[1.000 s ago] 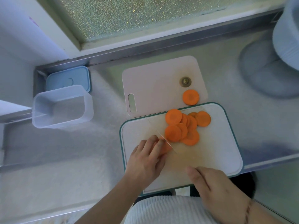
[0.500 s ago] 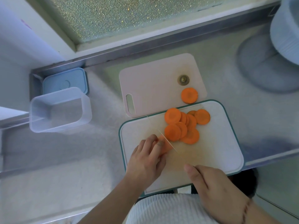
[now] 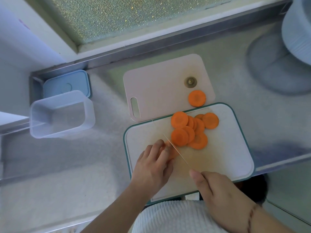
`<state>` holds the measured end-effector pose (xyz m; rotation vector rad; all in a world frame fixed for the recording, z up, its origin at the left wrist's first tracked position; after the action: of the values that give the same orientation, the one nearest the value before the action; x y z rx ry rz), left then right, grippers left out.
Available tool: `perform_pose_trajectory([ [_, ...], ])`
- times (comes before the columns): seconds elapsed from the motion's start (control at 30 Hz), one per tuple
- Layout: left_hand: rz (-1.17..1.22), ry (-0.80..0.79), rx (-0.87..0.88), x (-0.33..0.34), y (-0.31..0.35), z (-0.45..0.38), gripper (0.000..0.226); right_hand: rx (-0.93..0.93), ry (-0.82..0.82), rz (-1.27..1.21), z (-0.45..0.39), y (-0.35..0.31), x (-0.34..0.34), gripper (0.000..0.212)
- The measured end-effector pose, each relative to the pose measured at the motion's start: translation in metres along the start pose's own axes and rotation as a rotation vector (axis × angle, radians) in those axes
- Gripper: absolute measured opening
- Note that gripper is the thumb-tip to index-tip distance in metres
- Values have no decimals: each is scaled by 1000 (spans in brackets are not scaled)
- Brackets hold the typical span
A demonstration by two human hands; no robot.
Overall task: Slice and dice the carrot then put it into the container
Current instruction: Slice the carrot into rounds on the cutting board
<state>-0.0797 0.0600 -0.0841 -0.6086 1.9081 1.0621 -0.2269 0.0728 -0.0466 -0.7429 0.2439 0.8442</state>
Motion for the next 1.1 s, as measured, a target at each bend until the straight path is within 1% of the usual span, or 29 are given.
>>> perform_pose_trajectory([
  [0.1, -5, 15, 20, -2, 3, -2, 31, -2, -6, -9, -12, -9, 3, 73],
  [0.23, -11, 18, 32, -4, 1, -3, 33, -29, -7, -30, -41, -31, 7, 59],
  [0.33, -20, 9, 3, -4, -3, -4, 38, -34, 3, -10, -34, -24, 10, 60],
  [0.37, -25, 11, -3, -4, -3, -4, 38, -14, 3, -6, -26, -11, 10, 67],
  [0.47, -22, 15, 25, -4, 2, -3, 32, 51, -13, -59, -6, 22, 6, 115],
  [0.5, -24, 18, 28, -5, 2, -3, 32, 61, -34, -57, -6, 28, 7, 119],
  [0.53, -24, 25, 21, -6, 0, -4, 33, 49, -56, -36, -11, 28, 11, 113],
  [0.6, -16, 42, 6, -8, -1, -5, 35, 15, -78, 6, -25, 16, 19, 88],
  [0.67, -13, 52, 21, -9, 2, -5, 35, -18, -52, 5, -43, -2, 22, 68],
  [0.7, -15, 52, 30, -9, 3, -6, 36, -41, -28, 3, -51, -10, 21, 64],
  [0.83, -14, 43, 13, -8, 1, -3, 40, -126, 19, -32, -59, -23, 18, 63],
  [0.93, -9, 47, -21, -10, -3, -3, 42, -102, 2, -72, -52, -23, 11, 51],
  [1.03, 11, 68, -26, -13, -2, -4, 43, -90, -34, -110, -35, -27, 1, 53],
  [1.1, 23, 77, -22, -13, -2, -2, 44, -82, -23, -136, -22, -28, -7, 55],
])
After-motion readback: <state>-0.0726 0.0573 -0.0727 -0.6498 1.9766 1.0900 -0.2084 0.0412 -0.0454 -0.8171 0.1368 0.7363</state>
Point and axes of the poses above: each hand's wrist, its own z-axis away from the middle knuckle, its own x-axis out of the palm, y = z × x, the point moved 10 cm from there along -z, towards the middle knuckle, and after that the axes turned 12 degrees about x, right-handed, at the moved point
